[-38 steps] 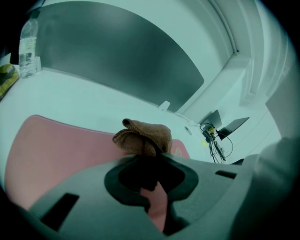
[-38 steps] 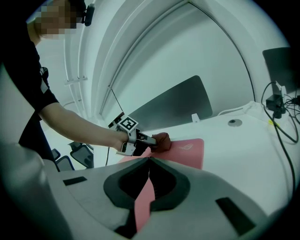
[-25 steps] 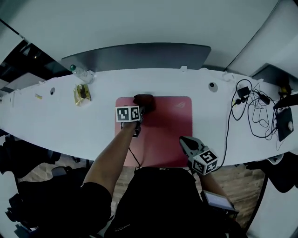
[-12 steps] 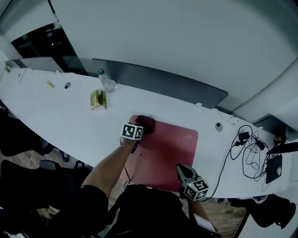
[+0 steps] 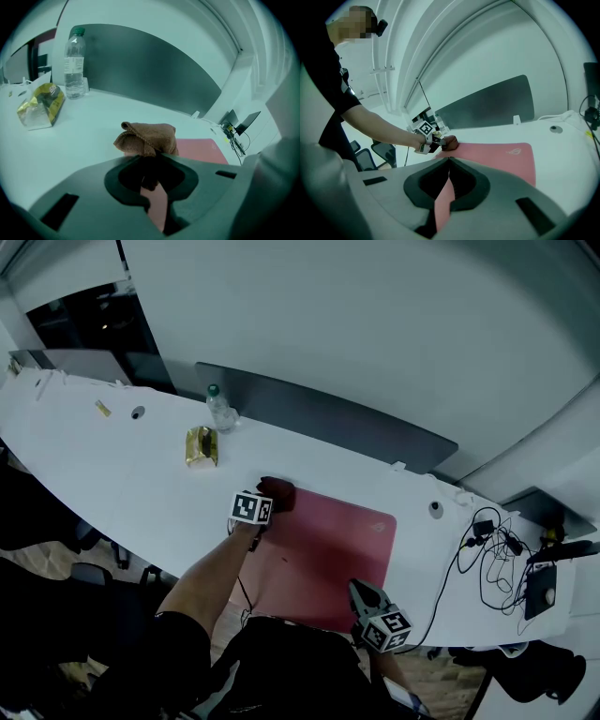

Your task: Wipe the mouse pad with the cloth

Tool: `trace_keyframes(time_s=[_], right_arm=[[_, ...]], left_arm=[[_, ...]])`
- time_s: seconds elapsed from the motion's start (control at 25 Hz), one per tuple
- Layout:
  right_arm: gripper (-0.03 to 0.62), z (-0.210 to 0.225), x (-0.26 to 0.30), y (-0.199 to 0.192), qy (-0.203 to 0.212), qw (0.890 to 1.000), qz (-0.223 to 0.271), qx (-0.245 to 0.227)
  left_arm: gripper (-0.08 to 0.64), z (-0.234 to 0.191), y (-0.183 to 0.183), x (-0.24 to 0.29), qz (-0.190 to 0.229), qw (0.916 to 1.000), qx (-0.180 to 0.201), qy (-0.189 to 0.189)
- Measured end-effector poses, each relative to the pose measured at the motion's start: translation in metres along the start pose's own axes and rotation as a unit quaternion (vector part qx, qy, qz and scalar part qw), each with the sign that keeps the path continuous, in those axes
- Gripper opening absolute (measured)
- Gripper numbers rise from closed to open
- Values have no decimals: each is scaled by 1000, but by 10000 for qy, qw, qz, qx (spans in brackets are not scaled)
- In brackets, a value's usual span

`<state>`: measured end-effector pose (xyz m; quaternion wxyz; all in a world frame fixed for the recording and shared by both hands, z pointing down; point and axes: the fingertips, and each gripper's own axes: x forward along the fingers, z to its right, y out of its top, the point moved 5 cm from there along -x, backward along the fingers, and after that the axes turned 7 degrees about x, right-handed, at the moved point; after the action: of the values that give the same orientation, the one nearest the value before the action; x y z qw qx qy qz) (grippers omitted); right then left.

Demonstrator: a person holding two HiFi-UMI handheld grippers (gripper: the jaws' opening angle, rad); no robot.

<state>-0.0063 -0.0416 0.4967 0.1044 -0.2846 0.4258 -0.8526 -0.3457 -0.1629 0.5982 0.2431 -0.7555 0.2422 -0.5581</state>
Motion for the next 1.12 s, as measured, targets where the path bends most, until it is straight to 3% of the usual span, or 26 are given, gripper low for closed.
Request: trace_keyframes(time_s=[0.32,0.6,0.84,1.12], right_arm=[[26,-10,7,1,-4,10000,16,-88],[26,-15,12,2,59,9998,31,-213],[26,-19,12,3,105,9994,138,-308],[26,-21,8,-7,109,9991,182,-368]], left_arm=[[58,-19,-4,-19,178,9995,-19,251],[58,7,-16,-46,658,9971,376,-57],[58,28,-46,-74,857,9950,387,-339],[58,66,-71,-115,1158,9879,790,-657]])
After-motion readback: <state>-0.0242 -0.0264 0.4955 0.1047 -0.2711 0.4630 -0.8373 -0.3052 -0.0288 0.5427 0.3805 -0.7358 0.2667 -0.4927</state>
